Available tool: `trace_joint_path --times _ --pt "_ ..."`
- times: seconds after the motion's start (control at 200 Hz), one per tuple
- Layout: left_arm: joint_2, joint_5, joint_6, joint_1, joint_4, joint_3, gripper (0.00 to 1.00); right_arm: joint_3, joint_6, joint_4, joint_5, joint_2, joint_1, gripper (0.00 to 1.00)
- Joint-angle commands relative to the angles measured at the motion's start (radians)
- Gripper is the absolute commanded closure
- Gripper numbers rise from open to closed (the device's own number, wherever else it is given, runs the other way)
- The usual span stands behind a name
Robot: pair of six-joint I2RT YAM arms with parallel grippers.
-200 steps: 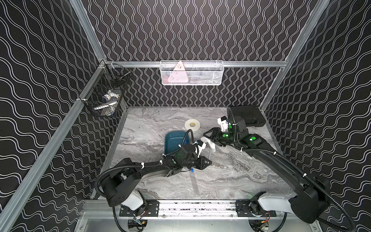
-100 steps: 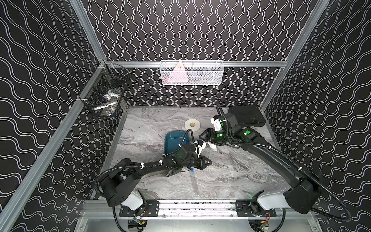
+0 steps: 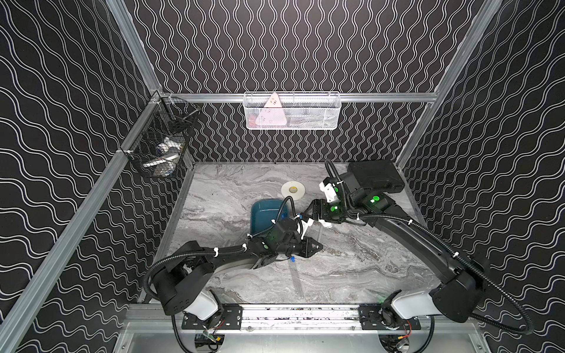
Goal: Wipe the exteriors of test tubes
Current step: Place the cleaning item in the test tube.
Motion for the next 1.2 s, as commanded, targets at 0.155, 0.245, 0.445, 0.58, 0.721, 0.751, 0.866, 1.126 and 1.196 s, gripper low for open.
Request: trace_joint_path --times 0.155,0.245,0.445,0.58,0.721,0.751,0.866,1.126,1.196 --pt "-0.006 0.011 0.006 0.0 0.05 -0.002 0.87 -0.011 -0.008 0.048 -0.103 0.016 0.003 0.24" --pt "-0.007 0.017 0.003 0.0 0.056 -0.001 0.87 -0.032 0.013 0.08 -0.105 0.026 0.006 0.23" --pt "-0.008 0.015 0.007 -0.001 0.054 -0.009 0.87 -0.055 0.053 0.157 -0.151 0.025 0.008 0.22" --pt "0.007 0.02 -0.007 0.0 0.071 -0.015 0.87 -0.068 0.084 0.211 -0.188 0.007 0.008 0.22" --pt "0.007 0.008 -0.016 -0.001 0.08 -0.024 0.87 -0.068 0.105 0.221 -0.199 -0.016 0.007 0.22" --pt "0.005 0.004 -0.015 -0.001 0.076 -0.025 0.87 -0.064 0.108 0.219 -0.195 -0.023 0.007 0.22" --pt "-0.004 -0.006 -0.01 0.0 0.059 -0.028 0.87 -0.054 0.111 0.211 -0.188 -0.05 0.007 0.22" --pt "-0.009 -0.013 -0.02 0.0 0.071 -0.037 0.87 0.022 0.04 0.033 -0.017 -0.063 0.007 0.21" --pt "-0.012 -0.014 -0.018 0.0 0.068 -0.035 0.87 0.044 0.014 -0.023 0.027 -0.054 0.007 0.21"
